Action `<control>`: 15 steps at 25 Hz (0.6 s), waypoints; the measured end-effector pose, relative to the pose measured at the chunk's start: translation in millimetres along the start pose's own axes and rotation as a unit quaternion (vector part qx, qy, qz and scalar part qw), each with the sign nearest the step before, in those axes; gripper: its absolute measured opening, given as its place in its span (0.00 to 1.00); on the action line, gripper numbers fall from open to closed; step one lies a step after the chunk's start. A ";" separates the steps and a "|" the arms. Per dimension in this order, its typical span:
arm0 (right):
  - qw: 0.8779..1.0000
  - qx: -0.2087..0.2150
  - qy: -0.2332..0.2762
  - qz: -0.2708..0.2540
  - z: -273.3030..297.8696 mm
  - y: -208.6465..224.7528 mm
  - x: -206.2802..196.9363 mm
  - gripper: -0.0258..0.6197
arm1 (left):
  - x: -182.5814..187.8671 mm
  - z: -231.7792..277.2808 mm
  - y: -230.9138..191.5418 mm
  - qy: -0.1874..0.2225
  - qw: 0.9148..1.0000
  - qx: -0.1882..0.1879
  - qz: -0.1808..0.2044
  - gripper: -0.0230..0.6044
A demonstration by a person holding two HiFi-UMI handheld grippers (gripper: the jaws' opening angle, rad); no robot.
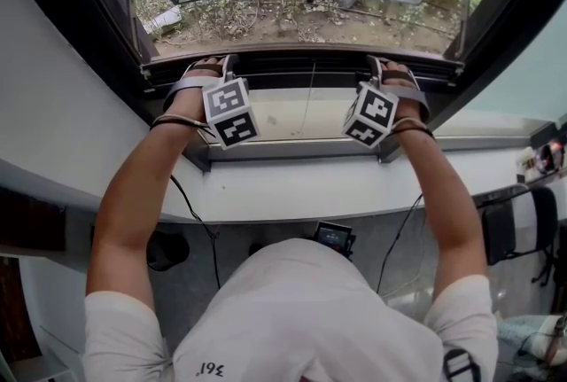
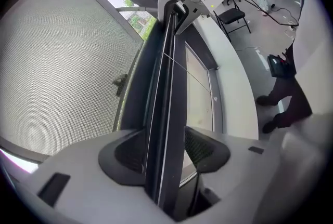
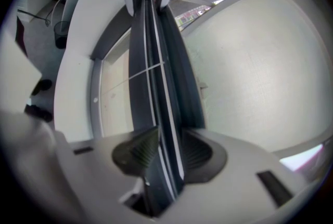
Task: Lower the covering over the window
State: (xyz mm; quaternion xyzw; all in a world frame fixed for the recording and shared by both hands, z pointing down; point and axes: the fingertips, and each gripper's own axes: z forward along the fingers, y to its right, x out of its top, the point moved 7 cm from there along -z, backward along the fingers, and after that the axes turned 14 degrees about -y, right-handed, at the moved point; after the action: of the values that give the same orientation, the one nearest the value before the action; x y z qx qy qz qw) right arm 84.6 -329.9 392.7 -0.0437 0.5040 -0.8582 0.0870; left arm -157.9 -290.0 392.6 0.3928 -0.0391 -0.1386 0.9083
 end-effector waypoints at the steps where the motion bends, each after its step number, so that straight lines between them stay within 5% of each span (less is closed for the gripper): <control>1: 1.000 0.001 -0.001 0.000 0.8 -1.8 -0.2 0.24 | 0.1 1.2 1.6 0.000 1.000 -0.001 0.000 0.41; 15: 1.000 0.018 -0.008 -0.005 8.3 -17.7 -0.9 0.24 | 0.2 12.2 16.1 -0.006 1.000 -0.021 -0.004 0.42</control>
State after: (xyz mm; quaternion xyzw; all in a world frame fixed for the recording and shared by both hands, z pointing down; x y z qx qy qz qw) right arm 85.0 -328.5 412.1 -0.0519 0.4872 -0.8673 0.0876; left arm -156.4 -288.1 412.7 0.3731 -0.0400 -0.1450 0.9155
